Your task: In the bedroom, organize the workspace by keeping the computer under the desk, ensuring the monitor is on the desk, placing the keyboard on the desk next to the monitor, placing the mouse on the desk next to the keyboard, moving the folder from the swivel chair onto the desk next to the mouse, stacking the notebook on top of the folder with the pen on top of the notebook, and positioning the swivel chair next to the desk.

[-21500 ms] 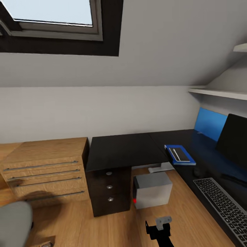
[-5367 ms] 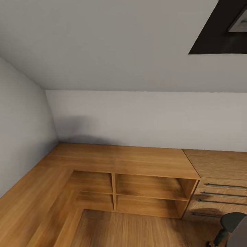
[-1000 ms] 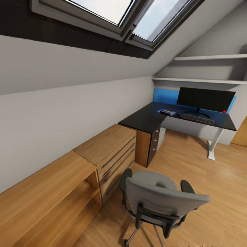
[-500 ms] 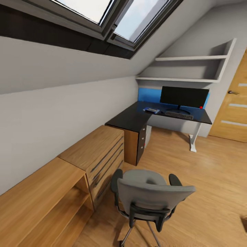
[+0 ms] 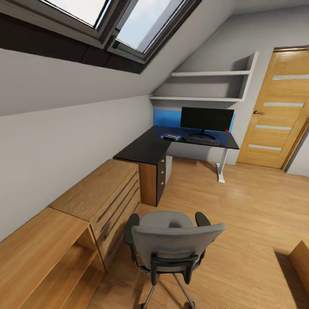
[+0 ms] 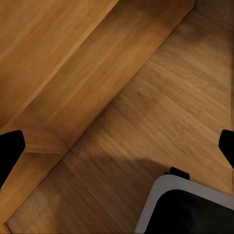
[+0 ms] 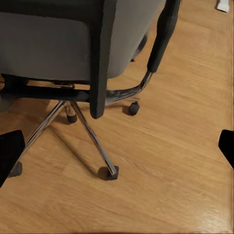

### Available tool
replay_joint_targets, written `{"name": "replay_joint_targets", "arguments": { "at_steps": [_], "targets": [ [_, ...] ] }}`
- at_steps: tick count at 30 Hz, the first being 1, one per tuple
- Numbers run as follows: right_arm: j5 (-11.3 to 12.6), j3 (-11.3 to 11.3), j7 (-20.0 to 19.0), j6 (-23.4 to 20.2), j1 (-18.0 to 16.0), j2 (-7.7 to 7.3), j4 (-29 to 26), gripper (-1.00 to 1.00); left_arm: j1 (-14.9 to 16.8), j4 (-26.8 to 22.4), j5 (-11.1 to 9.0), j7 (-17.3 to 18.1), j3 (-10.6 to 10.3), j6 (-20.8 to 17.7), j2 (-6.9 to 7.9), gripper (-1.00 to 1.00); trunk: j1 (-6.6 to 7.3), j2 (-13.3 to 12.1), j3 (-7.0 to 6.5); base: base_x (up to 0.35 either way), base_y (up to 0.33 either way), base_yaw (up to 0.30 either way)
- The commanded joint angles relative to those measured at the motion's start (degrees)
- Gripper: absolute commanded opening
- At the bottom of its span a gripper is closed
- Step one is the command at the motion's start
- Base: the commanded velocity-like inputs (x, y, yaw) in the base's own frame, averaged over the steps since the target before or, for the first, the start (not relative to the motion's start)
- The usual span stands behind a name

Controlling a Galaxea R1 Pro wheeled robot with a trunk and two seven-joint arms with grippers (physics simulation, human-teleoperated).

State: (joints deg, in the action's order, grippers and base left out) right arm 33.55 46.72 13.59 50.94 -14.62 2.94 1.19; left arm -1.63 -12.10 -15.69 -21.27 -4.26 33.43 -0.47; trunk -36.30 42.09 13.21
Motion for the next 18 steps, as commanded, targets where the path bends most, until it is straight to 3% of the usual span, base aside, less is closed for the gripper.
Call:
{"name": "replay_joint_targets", "arguments": {
  "at_steps": [1, 11, 18],
  "targets": [
    [0.1, 0.5, 0.4, 0.1, -0.1, 0.05, 0.1, 1.0, 0.0, 0.0, -0.4, -0.3, -0.5, 0.1, 0.02, 1.0, -0.02, 0.1, 0.07, 0.002, 0.006, -0.3],
    [0.1, 0.5, 0.4, 0.1, -0.1, 0.05, 0.1, 1.0, 0.0, 1.0, -0.4, -0.3, -0.6, 0.1, -0.05, 1.0, -0.02, 0.1, 0.07, 0.001, 0.029, -0.3],
    [0.1, 0.5, 0.3, 0.1, -0.1, 0.05, 0.1, 1.0, 0.0, 1.1, -0.3, -0.3, -0.6, 0.1, -0.06, 1.0, -0.02, 0.1, 0.07, 0.0, 0.209, -0.3]
  ]
}}
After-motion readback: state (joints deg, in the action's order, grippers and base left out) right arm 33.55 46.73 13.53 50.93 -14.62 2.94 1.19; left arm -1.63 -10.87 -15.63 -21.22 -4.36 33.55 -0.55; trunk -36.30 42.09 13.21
